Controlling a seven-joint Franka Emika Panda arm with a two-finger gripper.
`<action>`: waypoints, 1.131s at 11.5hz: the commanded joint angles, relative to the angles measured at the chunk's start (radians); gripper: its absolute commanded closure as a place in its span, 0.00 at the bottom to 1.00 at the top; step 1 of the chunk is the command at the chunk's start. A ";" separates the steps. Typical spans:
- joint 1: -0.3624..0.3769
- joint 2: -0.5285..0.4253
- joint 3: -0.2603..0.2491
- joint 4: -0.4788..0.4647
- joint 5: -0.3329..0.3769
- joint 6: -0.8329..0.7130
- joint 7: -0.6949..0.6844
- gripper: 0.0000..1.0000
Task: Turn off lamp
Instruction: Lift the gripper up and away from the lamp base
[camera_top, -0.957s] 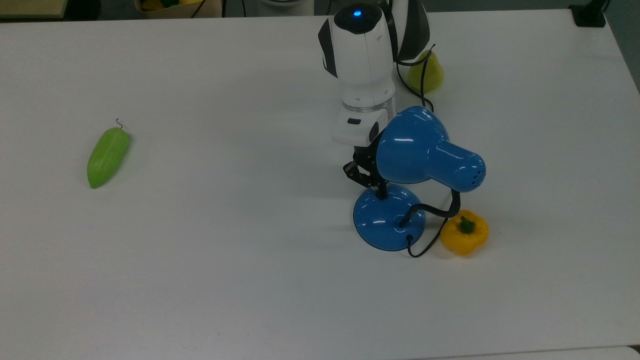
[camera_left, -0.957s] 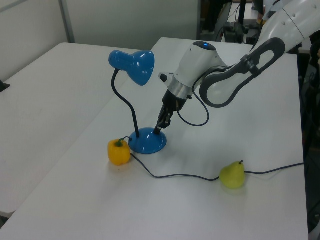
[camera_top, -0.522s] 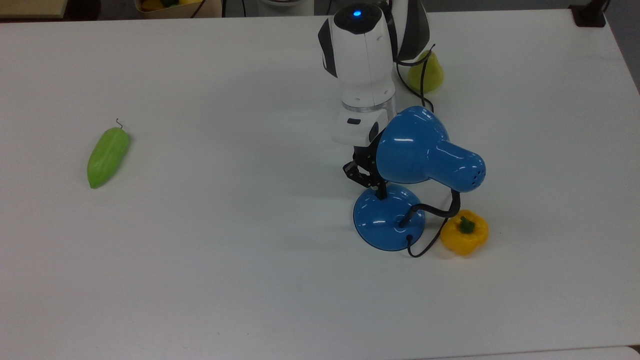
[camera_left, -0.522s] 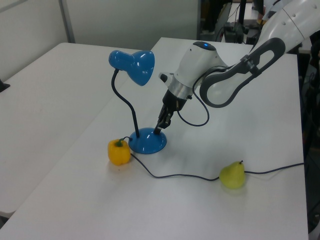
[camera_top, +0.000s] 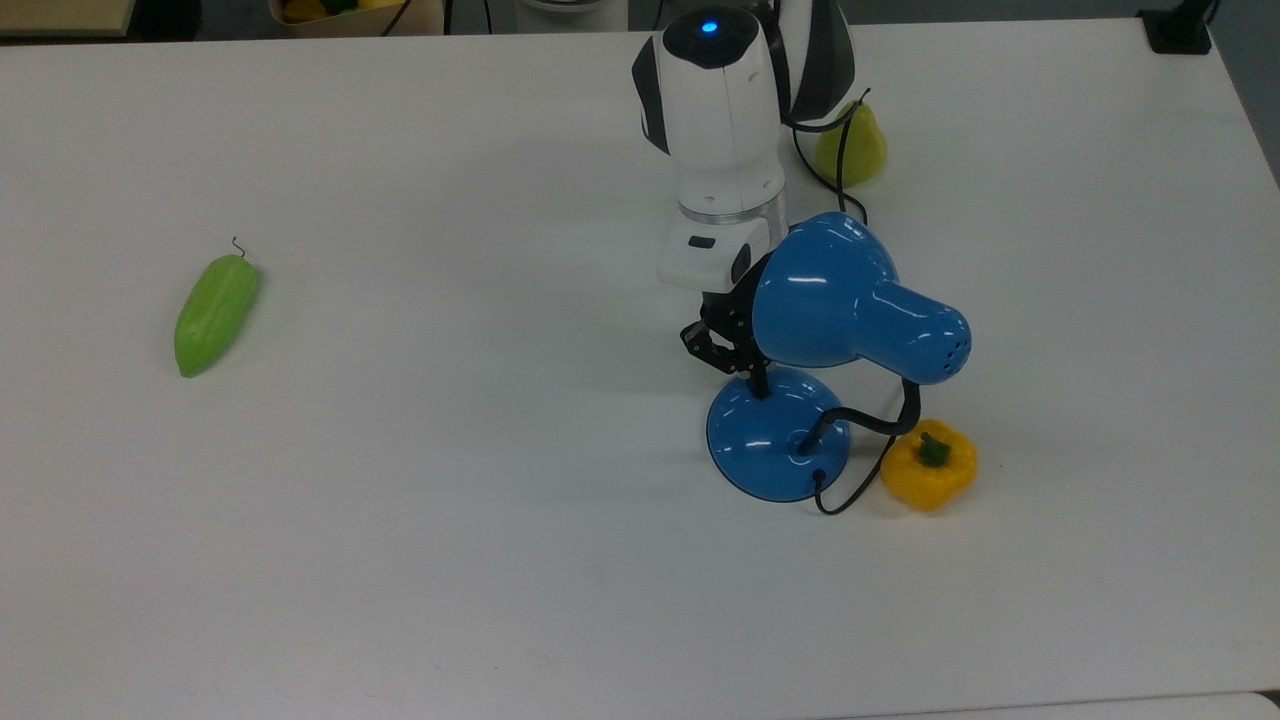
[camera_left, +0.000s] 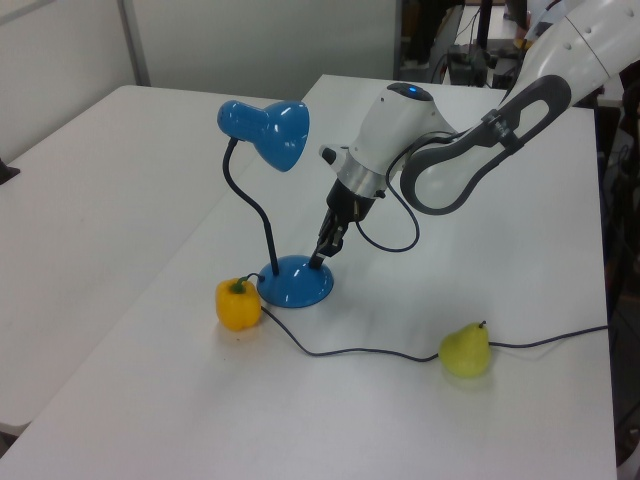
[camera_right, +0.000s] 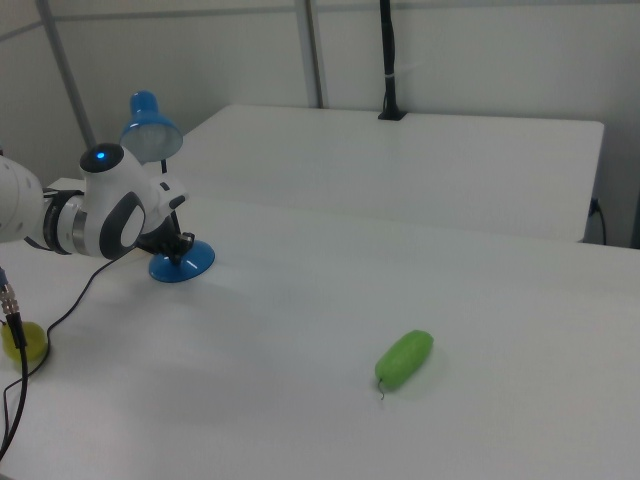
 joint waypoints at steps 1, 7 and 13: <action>-0.019 0.012 -0.004 -0.070 -0.008 0.010 0.007 1.00; -0.024 -0.026 -0.004 -0.084 -0.008 -0.073 0.002 1.00; -0.033 -0.128 -0.004 -0.083 -0.005 -0.358 0.011 0.97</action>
